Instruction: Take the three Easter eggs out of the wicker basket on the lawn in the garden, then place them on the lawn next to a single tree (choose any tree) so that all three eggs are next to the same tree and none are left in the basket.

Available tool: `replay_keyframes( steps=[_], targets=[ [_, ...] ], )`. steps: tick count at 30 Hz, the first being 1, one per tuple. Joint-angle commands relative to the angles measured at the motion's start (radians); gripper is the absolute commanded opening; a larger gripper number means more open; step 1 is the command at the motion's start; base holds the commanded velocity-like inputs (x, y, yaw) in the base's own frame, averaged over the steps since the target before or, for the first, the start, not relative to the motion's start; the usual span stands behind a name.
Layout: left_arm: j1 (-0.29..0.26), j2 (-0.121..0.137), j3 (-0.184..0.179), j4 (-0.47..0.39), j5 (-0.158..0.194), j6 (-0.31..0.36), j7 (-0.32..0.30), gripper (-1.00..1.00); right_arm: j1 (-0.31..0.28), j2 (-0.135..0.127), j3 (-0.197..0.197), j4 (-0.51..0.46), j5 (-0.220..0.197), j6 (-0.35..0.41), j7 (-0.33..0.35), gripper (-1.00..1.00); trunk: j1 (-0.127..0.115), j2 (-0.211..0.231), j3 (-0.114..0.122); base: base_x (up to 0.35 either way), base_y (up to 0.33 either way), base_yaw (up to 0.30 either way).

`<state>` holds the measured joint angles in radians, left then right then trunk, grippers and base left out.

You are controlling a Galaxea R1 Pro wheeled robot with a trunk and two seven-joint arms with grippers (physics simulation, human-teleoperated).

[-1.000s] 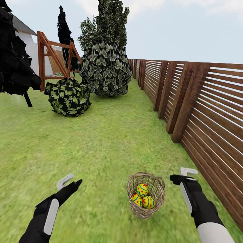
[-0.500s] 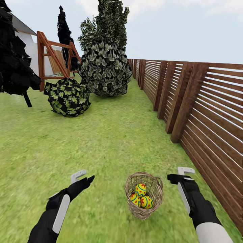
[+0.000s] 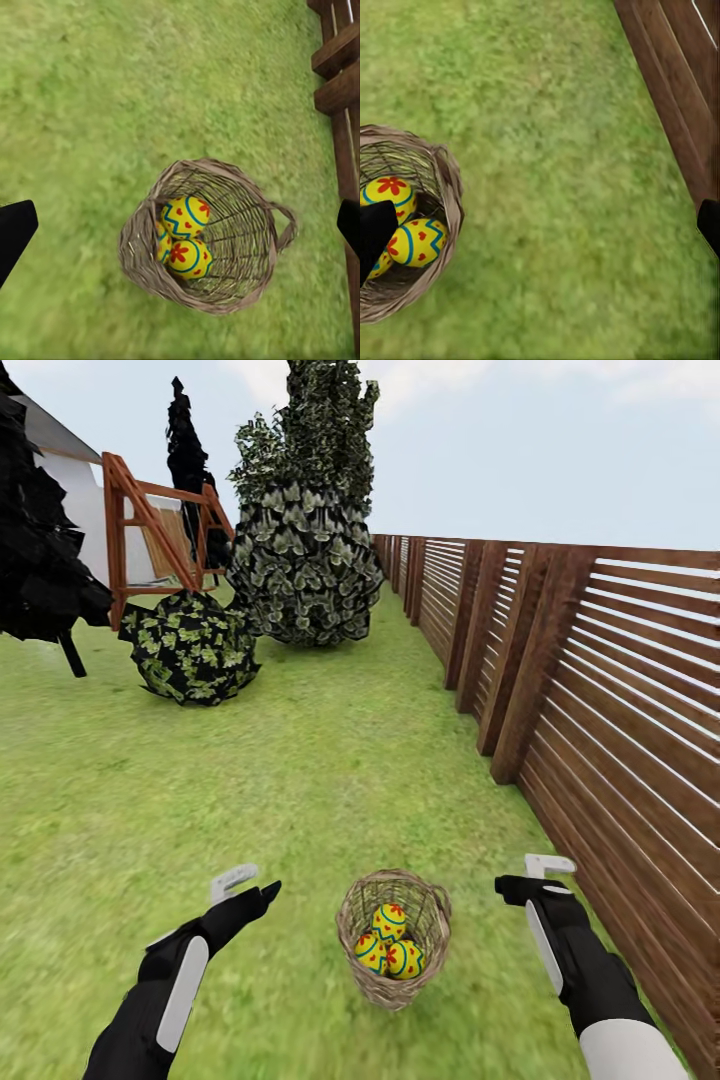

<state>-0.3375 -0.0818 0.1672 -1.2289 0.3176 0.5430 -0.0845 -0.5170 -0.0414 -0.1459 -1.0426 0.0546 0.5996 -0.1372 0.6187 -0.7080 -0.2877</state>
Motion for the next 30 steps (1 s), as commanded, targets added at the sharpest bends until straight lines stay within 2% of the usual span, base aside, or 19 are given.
replay_keyframes(
  steps=[1,9,15,20,22,30],
  targets=[
    [0.0,0.0,0.0,0.0,0.0,0.001,0.0,1.0,0.0,0.0,0.0,0.0,0.0,0.0,0.0,1.0,0.0,0.0,0.0,0.0,-0.33,0.0],
    [0.0,-0.001,0.0,0.002,0.0,0.003,0.001,1.0,0.0,0.0,0.004,0.027,0.003,-0.001,-0.002,1.0,0.0,0.0,0.0,0.019,-0.337,0.028],
    [0.0,-0.002,0.0,0.003,0.0,0.003,0.001,1.0,0.0,0.0,0.008,0.039,0.004,-0.002,-0.003,1.0,0.0,0.0,0.0,0.189,-0.31,0.242],
    [0.0,-0.004,-0.012,0.006,0.0,0.001,0.0,1.0,0.0,0.001,0.008,0.043,0.004,-0.002,-0.001,1.0,0.0,0.0,0.0,0.219,-0.282,0.018],
    [0.0,-0.003,-0.028,0.006,0.0,-0.005,0.0,1.0,0.0,0.0,0.008,0.057,0.004,-0.002,0.0,1.0,0.0,0.0,0.0,0.119,-0.153,0.002],
    [0.0,-0.004,-0.05,0.038,0.0,-0.008,-0.004,1.0,0.0,0.0,0.008,0.065,0.004,-0.003,0.003,1.0,0.0,0.0,0.0,0.06,-0.062,0.0]
  ],
)
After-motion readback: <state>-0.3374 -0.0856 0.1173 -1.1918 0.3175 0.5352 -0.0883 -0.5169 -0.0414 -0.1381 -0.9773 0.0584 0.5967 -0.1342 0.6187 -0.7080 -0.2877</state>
